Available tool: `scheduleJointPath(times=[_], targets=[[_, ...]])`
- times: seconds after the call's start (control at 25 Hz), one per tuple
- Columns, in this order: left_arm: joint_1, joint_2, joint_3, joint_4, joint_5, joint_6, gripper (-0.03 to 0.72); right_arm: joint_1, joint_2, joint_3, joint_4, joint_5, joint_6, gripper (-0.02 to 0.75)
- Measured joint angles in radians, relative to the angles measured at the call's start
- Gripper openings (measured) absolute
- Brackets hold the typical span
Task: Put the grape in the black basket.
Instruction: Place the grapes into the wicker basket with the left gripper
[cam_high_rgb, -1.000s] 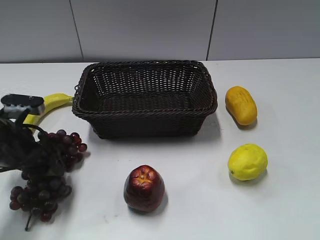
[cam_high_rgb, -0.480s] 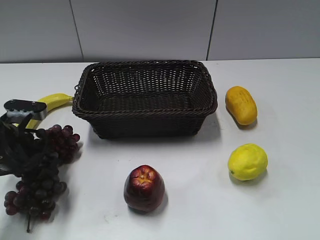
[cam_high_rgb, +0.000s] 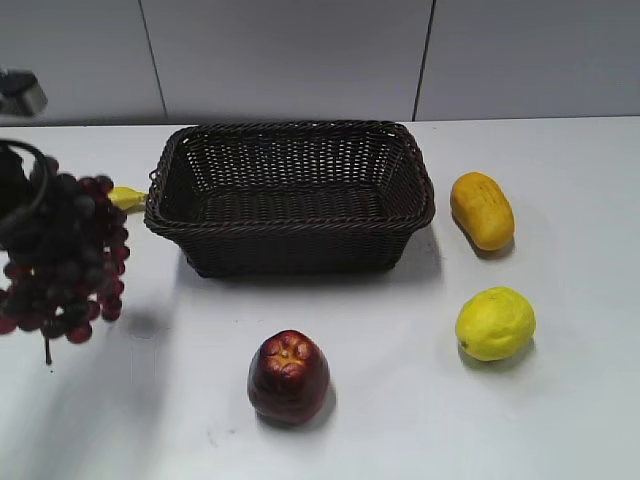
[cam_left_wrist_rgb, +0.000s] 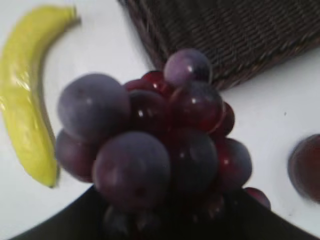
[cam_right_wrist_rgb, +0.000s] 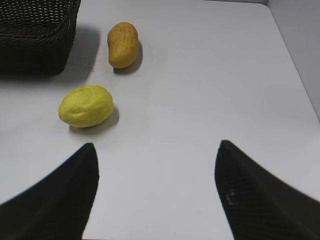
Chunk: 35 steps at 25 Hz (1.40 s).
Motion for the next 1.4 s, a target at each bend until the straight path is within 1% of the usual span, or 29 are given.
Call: scheduleJointPath(times=[0.16,0.28,0.44,0.56,0.72,0.84,0.96,1.2,1.28,1.4], targets=[[0.000,-0.053,-0.177,0.030,0.094,0.000,0.341,0.000,0.000,0.000,0.000,0.000,0.000,0.551],[-0.014,-0.056,-0.325,0.040,0.142,0.000,0.341,0.000,0.000,0.000,0.000,0.000,0.000,0.551],[-0.037,-0.034,-0.458,0.044,0.137,0.000,0.337,0.000,0.000,0.000,0.000,0.000,0.000,0.551],[-0.060,0.012,-0.518,0.045,0.135,0.000,0.337,0.000,0.000,0.000,0.000,0.000,0.000,0.551],[-0.113,0.096,-0.550,0.042,0.107,0.000,0.337,0.000,0.000,0.000,0.000,0.000,0.000,0.551],[-0.160,0.168,-0.552,0.036,0.048,0.000,0.335,0.000,0.000,0.000,0.000,0.000,0.000,0.551],[-0.192,0.247,-0.552,0.035,-0.002,0.000,0.335,0.000,0.000,0.000,0.000,0.000,0.000,0.551],[-0.228,0.394,-0.552,0.034,-0.133,0.000,0.335,0.000,0.000,0.000,0.000,0.000,0.000,0.551],[-0.231,0.441,-0.553,0.034,-0.186,0.000,0.335,0.000,0.000,0.000,0.000,0.000,0.000,0.551],[-0.231,0.499,-0.553,0.034,-0.220,0.000,0.335,0.000,0.000,0.000,0.000,0.000,0.000,0.551]])
